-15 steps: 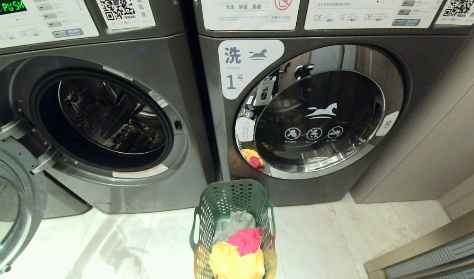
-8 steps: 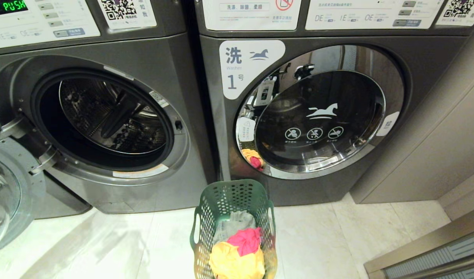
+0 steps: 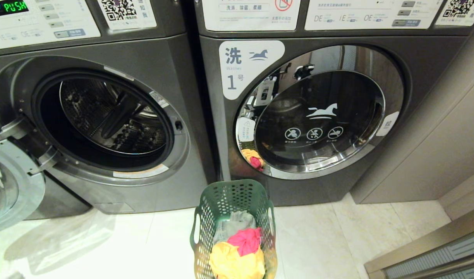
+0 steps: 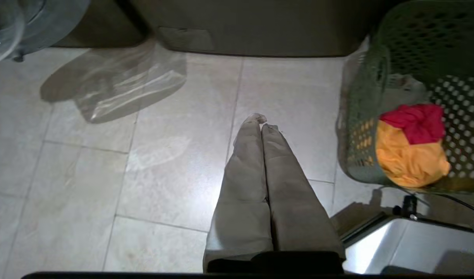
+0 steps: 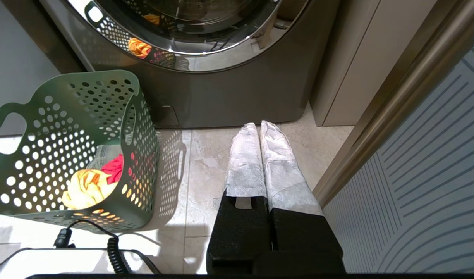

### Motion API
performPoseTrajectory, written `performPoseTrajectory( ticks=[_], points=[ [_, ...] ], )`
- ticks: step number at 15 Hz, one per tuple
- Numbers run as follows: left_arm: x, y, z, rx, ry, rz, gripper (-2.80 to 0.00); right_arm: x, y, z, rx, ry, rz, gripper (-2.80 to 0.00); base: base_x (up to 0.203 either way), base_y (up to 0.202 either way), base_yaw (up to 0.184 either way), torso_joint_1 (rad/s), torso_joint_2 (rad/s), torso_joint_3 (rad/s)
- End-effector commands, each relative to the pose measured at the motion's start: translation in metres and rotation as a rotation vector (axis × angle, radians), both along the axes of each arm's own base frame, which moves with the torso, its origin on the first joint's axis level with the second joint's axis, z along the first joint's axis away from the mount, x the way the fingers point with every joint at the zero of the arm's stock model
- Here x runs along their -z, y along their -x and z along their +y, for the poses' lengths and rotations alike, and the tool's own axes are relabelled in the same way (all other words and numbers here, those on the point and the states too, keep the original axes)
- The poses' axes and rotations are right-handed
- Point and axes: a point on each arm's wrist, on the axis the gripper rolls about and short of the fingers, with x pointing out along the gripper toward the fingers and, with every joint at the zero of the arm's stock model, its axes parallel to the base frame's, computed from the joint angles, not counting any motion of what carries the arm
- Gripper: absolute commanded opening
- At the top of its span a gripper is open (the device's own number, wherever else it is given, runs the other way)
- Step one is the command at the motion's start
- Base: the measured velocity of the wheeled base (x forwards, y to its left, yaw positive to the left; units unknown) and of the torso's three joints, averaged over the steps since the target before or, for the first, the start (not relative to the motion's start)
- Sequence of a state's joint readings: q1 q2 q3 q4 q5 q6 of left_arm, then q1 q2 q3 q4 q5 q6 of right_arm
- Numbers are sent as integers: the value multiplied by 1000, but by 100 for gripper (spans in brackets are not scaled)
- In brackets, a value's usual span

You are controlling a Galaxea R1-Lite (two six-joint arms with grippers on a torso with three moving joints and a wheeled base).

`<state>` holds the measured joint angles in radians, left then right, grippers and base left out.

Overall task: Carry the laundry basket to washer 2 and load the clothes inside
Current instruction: Place the clothes into the washing machine

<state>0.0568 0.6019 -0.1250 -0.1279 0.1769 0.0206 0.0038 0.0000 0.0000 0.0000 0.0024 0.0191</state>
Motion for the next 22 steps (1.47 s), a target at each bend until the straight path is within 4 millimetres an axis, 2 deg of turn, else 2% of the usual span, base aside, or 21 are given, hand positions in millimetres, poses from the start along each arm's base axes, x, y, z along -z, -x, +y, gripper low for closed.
performPoseTrajectory(
  ticks=[1,3,5,14,19,22],
  points=[
    [26,46,-4,118,-2,-260,-280,0,0,0,-1,0,1,-280,0,0,0,0,0,0],
    [38,60,-6,235,-65,-342,-280,0,0,0,-1,-1,0,-280,0,0,0,0,0,0],
    [46,61,-7,304,-101,-339,-280,0,0,0,-1,-1,1,-280,0,0,0,0,0,0],
    [46,61,-6,234,41,-354,-280,0,0,0,-1,-1,0,-280,0,0,0,0,0,0],
    [46,61,-6,234,44,-355,-280,0,0,0,-1,4,0,-280,0,0,0,0,0,0],
    [46,61,-6,233,45,-355,-280,0,0,0,-1,4,0,-280,1,123,-1,3,2,2]
  ],
)
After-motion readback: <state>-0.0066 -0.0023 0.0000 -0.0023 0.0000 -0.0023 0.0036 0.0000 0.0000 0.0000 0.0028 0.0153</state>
